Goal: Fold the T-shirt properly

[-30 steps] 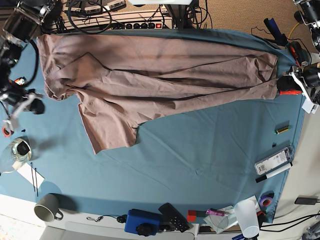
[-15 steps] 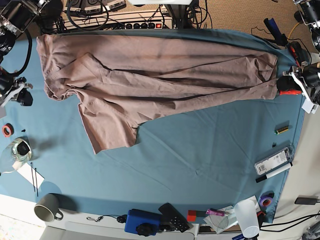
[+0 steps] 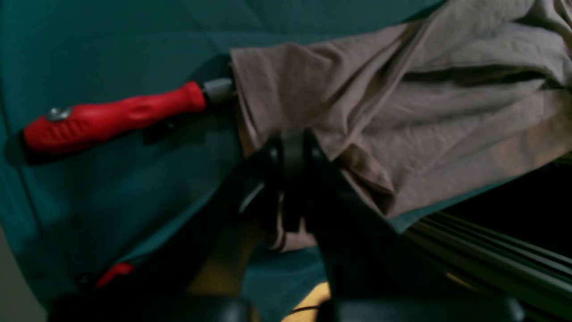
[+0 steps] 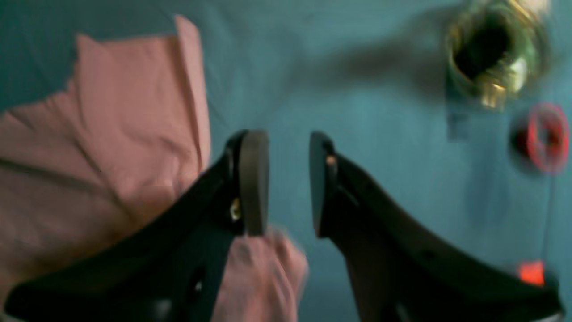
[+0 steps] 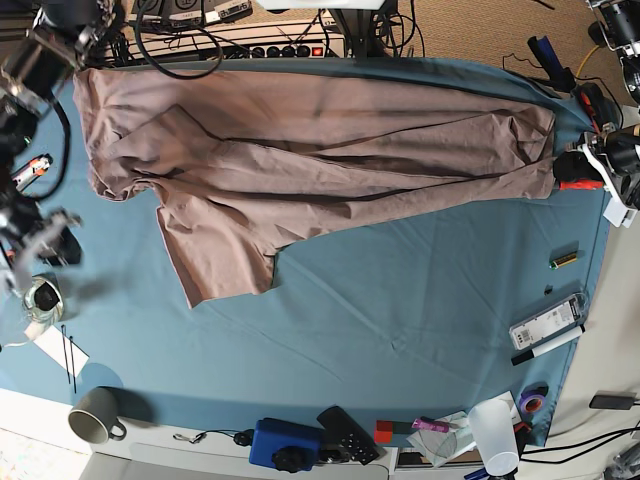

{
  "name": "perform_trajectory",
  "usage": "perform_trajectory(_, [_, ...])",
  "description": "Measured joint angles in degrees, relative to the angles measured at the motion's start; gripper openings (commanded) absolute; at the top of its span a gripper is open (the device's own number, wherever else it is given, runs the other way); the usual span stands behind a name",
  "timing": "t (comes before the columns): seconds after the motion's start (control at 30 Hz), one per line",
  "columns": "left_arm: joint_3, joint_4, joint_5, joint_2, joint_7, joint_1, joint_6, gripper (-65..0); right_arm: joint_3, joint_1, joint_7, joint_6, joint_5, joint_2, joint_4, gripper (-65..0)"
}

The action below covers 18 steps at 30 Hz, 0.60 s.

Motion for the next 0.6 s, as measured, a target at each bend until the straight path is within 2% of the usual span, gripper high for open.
perform_trajectory(0.13, [0.00,0.00,-0.02,-0.02,0.00,-0.02,-0.02,-65.0,-12.44,5.77,5.62,-4.55,-9.22,-0.13,-4.00,-48.9])
perform_trajectory(0.2, [0.00,0.00,0.00,0.00,0.00,-0.02,0.00,-65.0,-17.66,8.22,7.85,-5.88,-10.54,-0.11,-8.74,-48.9])
perform_trajectory(0.43, [0.00,0.00,-0.02,0.00,0.00,0.00,-0.02,-65.0,-29.55,16.50,14.38,-5.79,-14.49,-1.66,-22.32,-48.9])
perform_trajectory(0.6, [0.00,0.00,-0.02,0.00,0.00,0.00,-0.02,-65.0,-32.85,20.59,15.98,-5.86,-19.67,-5.62,-31.47,-48.9])
